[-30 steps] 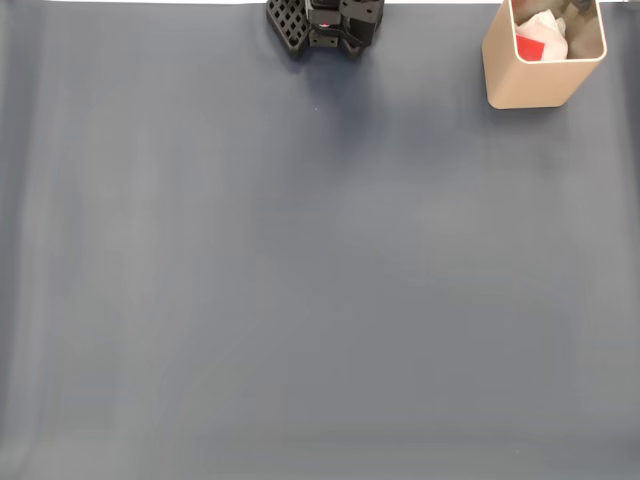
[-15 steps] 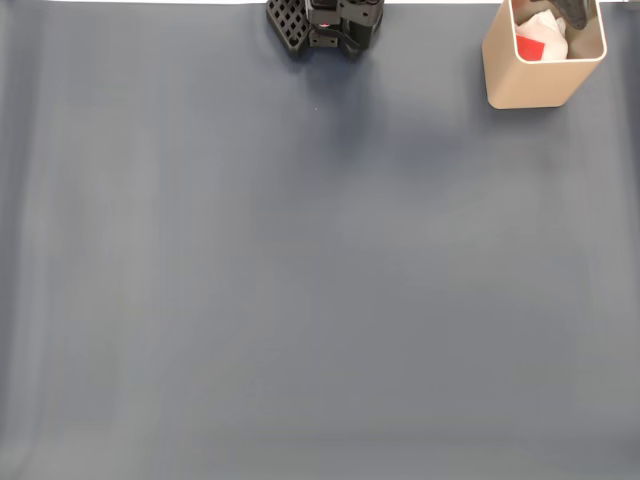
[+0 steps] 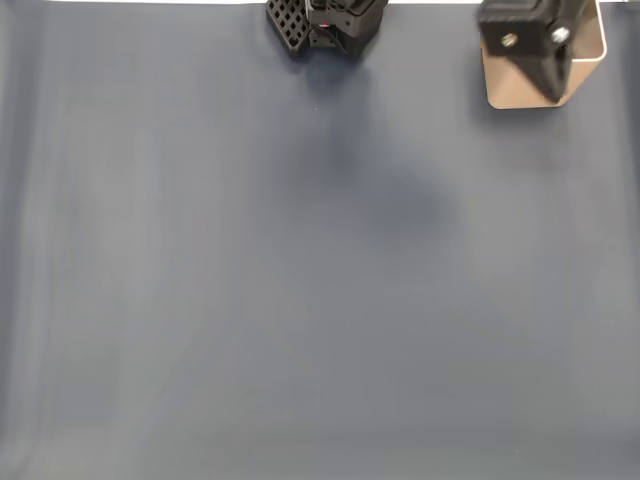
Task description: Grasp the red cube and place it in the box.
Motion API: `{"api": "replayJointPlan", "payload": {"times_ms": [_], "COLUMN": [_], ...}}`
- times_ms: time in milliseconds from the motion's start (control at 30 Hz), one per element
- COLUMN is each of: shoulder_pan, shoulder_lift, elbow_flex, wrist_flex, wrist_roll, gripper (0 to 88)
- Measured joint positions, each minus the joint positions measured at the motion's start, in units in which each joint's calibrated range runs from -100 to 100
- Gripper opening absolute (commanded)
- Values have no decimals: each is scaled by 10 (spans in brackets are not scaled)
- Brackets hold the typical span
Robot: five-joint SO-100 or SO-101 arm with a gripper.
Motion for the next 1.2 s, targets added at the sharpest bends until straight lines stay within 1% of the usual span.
{"api": "replayJointPlan", "payload": {"times_ms": [433, 700, 1000, 1200], "shoulder_pan": [175, 272, 370, 401], "shoulder_lift": [22, 24, -34, -89], "elbow_flex": [0, 46, 187, 303], "wrist_flex": [-33, -56, -97, -126], "wrist_roll": [-4, -14, -20, -22], "gripper": [6, 6, 5, 5]}}
